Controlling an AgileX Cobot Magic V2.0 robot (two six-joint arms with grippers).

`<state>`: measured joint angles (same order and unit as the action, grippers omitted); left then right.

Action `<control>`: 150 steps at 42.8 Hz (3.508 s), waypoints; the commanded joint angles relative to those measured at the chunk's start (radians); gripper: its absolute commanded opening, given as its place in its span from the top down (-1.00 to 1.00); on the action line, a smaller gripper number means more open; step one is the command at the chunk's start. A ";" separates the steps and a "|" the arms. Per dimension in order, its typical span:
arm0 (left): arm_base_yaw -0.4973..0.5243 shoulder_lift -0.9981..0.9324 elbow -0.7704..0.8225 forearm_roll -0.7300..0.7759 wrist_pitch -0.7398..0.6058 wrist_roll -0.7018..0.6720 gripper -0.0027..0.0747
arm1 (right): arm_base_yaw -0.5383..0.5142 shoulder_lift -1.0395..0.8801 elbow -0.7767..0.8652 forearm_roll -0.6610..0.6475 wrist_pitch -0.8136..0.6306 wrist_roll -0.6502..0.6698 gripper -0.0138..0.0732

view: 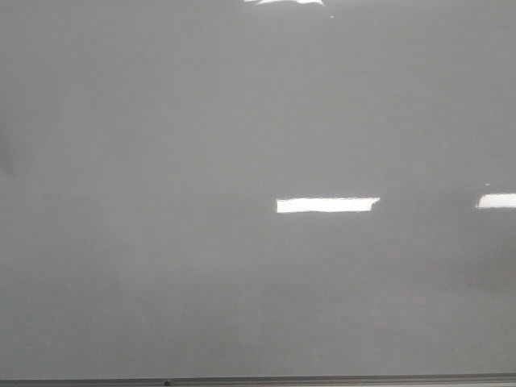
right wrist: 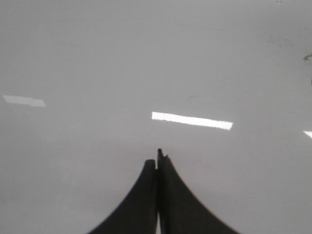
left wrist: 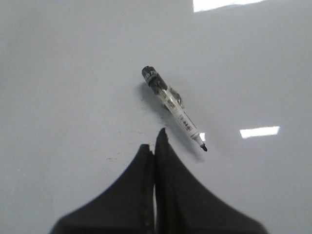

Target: Write number 5 on whiteboard

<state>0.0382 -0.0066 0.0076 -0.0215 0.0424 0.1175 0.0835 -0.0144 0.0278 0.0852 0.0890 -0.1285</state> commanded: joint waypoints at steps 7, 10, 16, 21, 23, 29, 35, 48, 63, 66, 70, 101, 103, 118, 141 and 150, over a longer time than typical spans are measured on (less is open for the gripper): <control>-0.004 -0.013 -0.017 -0.053 -0.202 -0.001 0.98 | 0.001 -0.014 -0.101 0.007 -0.056 -0.013 0.84; -0.004 -0.009 -0.066 -0.093 -0.168 -0.001 0.98 | 0.001 -0.004 -0.165 0.007 -0.003 -0.013 0.84; -0.004 0.055 -0.200 -0.095 0.011 -0.001 0.98 | 0.001 0.075 -0.293 0.007 0.103 -0.012 0.83; -0.004 0.149 -0.285 -0.095 0.126 -0.001 0.98 | 0.001 0.189 -0.376 0.007 0.167 0.005 0.82; -0.004 0.184 -0.300 -0.095 0.140 -0.001 0.98 | 0.001 0.230 -0.396 0.008 0.171 0.005 0.82; -0.004 0.268 -0.321 -0.095 0.130 -0.001 0.98 | 0.001 0.316 -0.421 0.008 0.140 0.005 0.82; -0.004 0.300 -0.321 -0.101 0.126 -0.001 0.98 | 0.001 0.331 -0.421 0.008 0.125 0.005 0.75; -0.004 0.300 -0.307 -0.103 0.089 -0.001 -0.57 | 0.001 0.331 -0.421 0.008 0.119 0.005 -0.41; -0.004 0.527 -0.358 -0.399 0.089 -0.001 -0.70 | 0.001 0.331 -0.421 0.008 0.113 0.005 -0.52; -0.004 0.648 -0.397 -0.459 0.089 -0.001 -0.66 | 0.001 0.331 -0.421 0.008 0.113 0.005 -0.52; -0.004 0.793 -0.463 -0.504 0.087 -0.001 -0.63 | 0.001 0.331 -0.421 0.008 0.113 0.005 -0.52; -0.057 1.389 -0.797 -0.569 -0.025 -0.001 -0.62 | 0.001 0.331 -0.421 0.008 0.124 0.005 -0.52; -0.067 1.407 -0.805 -0.569 -0.042 -0.001 -0.62 | 0.001 0.331 -0.421 0.008 0.124 0.005 -0.52; -0.075 1.443 -0.813 -0.581 -0.074 -0.001 0.06 | 0.001 0.331 -0.421 0.008 0.124 0.005 -0.52; -0.088 1.372 -0.911 -0.227 0.404 0.036 0.88 | 0.001 0.331 -0.421 0.008 0.122 0.005 -0.52; -0.238 1.367 -1.079 -0.215 0.888 0.366 0.88 | 0.005 0.344 -0.438 0.028 0.188 0.005 -0.52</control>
<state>-0.1347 1.3972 -0.9875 -0.2320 0.7977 0.3648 0.0869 0.3017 -0.3619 0.0956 0.3154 -0.1225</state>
